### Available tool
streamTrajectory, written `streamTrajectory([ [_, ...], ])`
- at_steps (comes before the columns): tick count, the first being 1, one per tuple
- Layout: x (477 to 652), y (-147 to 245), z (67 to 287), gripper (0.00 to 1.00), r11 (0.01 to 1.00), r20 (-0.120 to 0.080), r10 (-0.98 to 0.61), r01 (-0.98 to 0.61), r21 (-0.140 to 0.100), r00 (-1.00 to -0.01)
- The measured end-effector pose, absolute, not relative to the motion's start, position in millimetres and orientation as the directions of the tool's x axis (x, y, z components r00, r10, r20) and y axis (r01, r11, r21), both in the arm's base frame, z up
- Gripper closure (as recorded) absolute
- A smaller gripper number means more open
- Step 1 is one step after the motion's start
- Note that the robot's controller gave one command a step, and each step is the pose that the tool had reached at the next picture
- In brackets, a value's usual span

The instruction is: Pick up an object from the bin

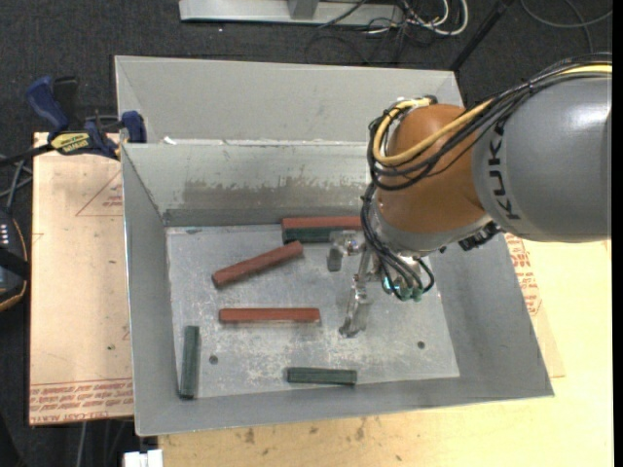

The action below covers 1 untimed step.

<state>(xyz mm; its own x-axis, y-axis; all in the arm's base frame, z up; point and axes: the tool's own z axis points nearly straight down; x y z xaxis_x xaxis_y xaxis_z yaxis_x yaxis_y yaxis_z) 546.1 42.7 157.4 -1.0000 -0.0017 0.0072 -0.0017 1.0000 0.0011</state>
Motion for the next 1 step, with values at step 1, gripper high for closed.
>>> streamTrajectory([
  [1, 548.0, 42.5, 161.4, 0.0, 1.0, 0.0, -0.001, -0.001, 0.001, -1.0],
])
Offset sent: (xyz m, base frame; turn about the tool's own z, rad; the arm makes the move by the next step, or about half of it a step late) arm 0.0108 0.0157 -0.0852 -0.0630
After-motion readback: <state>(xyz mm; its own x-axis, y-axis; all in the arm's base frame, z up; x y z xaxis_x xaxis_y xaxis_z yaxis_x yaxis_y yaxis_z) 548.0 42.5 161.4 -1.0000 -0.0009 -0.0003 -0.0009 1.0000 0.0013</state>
